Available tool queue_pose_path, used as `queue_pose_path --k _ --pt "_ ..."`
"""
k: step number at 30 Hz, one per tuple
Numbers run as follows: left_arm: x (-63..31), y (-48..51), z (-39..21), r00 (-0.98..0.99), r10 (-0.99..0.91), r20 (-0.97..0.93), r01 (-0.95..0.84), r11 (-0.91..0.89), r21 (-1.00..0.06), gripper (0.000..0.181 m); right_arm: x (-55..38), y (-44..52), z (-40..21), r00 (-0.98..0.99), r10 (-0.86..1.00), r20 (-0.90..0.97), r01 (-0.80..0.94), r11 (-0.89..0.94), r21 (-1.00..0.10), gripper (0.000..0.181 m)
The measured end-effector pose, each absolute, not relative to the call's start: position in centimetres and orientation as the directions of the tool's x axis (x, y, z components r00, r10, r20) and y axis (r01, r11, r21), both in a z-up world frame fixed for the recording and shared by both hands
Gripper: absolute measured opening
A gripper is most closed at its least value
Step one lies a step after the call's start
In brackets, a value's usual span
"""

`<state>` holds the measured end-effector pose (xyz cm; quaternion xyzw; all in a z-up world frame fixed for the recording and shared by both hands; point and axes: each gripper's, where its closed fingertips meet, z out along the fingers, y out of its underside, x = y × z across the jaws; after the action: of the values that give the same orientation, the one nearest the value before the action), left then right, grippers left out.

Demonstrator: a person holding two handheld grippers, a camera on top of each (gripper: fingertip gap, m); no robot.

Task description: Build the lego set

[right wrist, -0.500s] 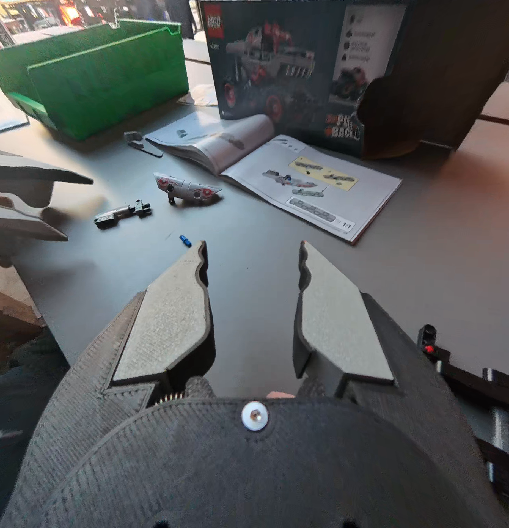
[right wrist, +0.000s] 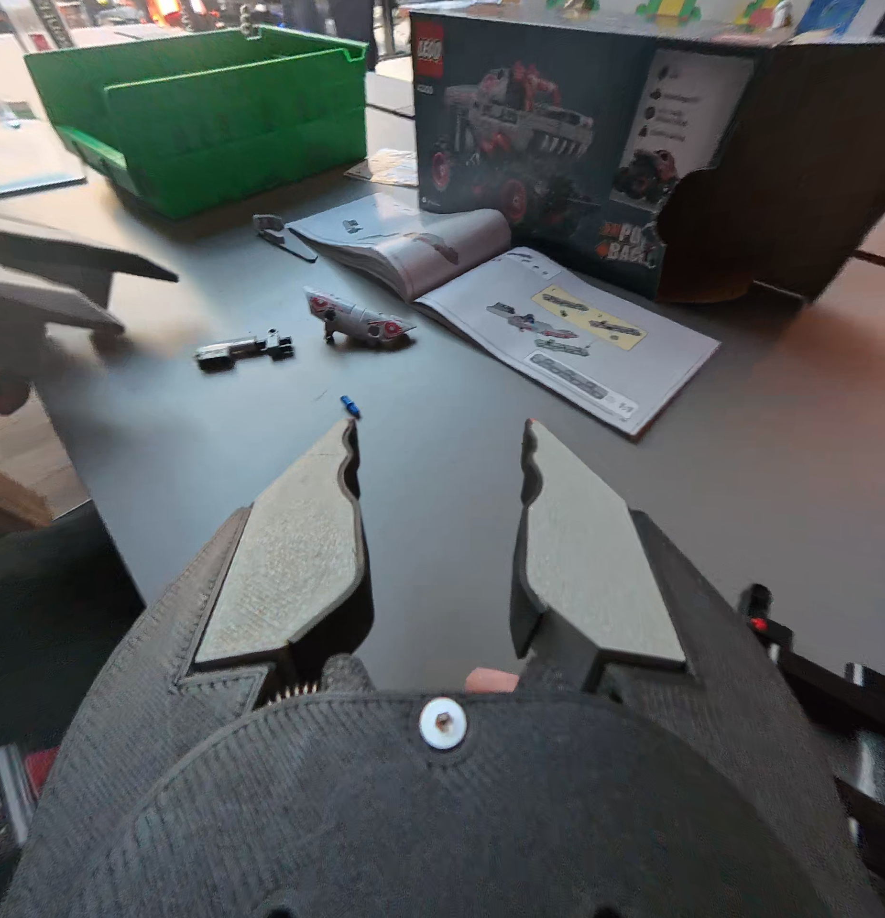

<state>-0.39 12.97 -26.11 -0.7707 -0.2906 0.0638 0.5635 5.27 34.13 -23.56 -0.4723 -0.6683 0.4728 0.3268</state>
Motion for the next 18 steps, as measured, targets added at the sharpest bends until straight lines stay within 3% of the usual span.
queue_pose_path --k 6,12,16,18 --pt "3.2 12.4 -24.2 0.868 0.366 0.334 0.411 -0.156 -0.898 0.084 6.3 32.3 -23.3 -0.431 0.901 0.049 0.279 0.185 -0.942 0.061" --pt "2.9 12.6 -20.8 0.924 0.358 0.134 0.220 -0.210 -0.952 0.091 6.4 31.8 -23.4 -0.411 0.886 0.213 0.222 0.324 -0.919 0.064" --pt "-0.1 14.7 -18.3 0.956 0.294 0.001 0.086 -0.278 -0.957 0.085 5.2 32.0 -20.3 -0.342 0.892 0.295 0.040 0.327 -0.944 0.072" --pt "-2.5 16.3 -17.2 0.964 0.260 -0.058 0.025 -0.302 -0.953 0.080 4.2 31.7 -17.5 -0.327 0.880 0.344 -0.119 0.323 -0.939 0.062"
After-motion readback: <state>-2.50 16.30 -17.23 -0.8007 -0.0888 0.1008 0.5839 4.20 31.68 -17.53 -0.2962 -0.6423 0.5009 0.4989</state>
